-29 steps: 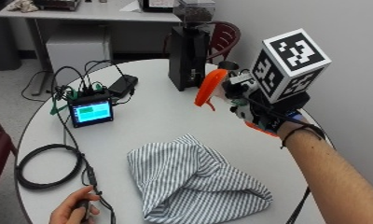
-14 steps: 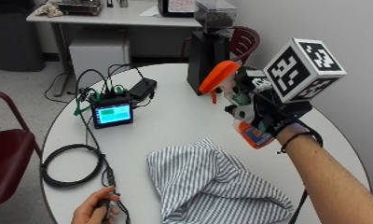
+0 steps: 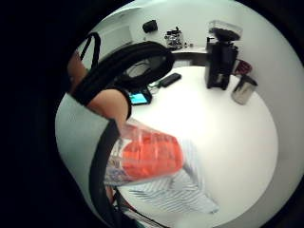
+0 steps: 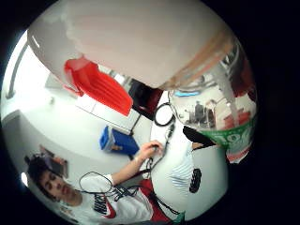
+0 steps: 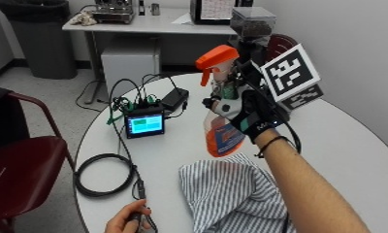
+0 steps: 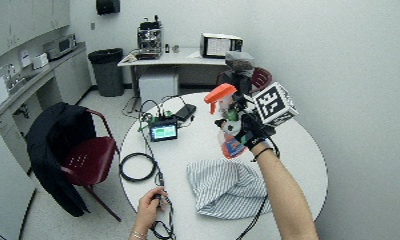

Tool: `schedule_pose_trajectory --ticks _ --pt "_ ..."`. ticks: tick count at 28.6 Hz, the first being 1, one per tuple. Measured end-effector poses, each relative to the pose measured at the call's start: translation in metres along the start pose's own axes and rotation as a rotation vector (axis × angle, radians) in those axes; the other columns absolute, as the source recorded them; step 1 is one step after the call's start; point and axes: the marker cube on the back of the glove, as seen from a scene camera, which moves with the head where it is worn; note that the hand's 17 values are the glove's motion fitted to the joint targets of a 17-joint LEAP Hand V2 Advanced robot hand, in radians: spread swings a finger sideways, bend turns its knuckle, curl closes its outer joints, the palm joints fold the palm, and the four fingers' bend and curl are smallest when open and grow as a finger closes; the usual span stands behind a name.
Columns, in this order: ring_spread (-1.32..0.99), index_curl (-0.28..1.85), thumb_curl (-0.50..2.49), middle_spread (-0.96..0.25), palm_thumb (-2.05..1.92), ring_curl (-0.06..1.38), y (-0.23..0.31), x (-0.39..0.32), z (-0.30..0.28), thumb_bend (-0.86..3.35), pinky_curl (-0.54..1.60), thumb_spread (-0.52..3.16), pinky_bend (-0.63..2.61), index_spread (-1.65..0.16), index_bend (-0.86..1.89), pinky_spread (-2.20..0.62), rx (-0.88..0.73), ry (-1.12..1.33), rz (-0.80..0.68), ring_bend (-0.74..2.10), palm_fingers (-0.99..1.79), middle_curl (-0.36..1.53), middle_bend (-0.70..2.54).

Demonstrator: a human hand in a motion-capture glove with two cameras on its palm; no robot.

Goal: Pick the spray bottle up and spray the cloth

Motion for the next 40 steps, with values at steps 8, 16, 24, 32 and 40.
schedule_pose_trajectory --ticks 8,16,24,32,40 --pt "-0.15 0.33 0.64 -0.14 1.04 0.45 0.004 -0.004 0.071 -0.03 0.37 0.57 0.24 -0.24 0.12 0.1 -0.071 -0.187 0.024 0.48 1.08 0.51 0.37" --pt "-0.15 0.33 0.65 -0.14 1.04 0.45 0.027 0.03 0.119 -0.03 0.37 0.57 0.22 -0.24 0.12 0.1 -0.129 -0.217 0.101 0.47 1.07 0.51 0.37" --pt "-0.15 0.33 0.65 -0.13 1.04 0.45 0.035 0.046 0.127 -0.03 0.36 0.59 0.19 -0.25 0.13 0.1 -0.143 -0.247 0.115 0.46 1.06 0.51 0.37" --pt "-0.15 0.34 0.64 -0.14 1.04 0.44 0.041 0.048 0.143 -0.03 0.34 0.61 0.16 -0.25 0.14 0.12 -0.208 -0.276 0.147 0.44 1.04 0.51 0.37" --pt "-0.13 0.35 0.62 -0.14 1.02 0.43 0.068 0.073 0.161 -0.03 0.32 0.71 0.15 -0.28 0.11 0.18 -0.322 -0.281 0.244 0.38 0.89 0.51 0.4"
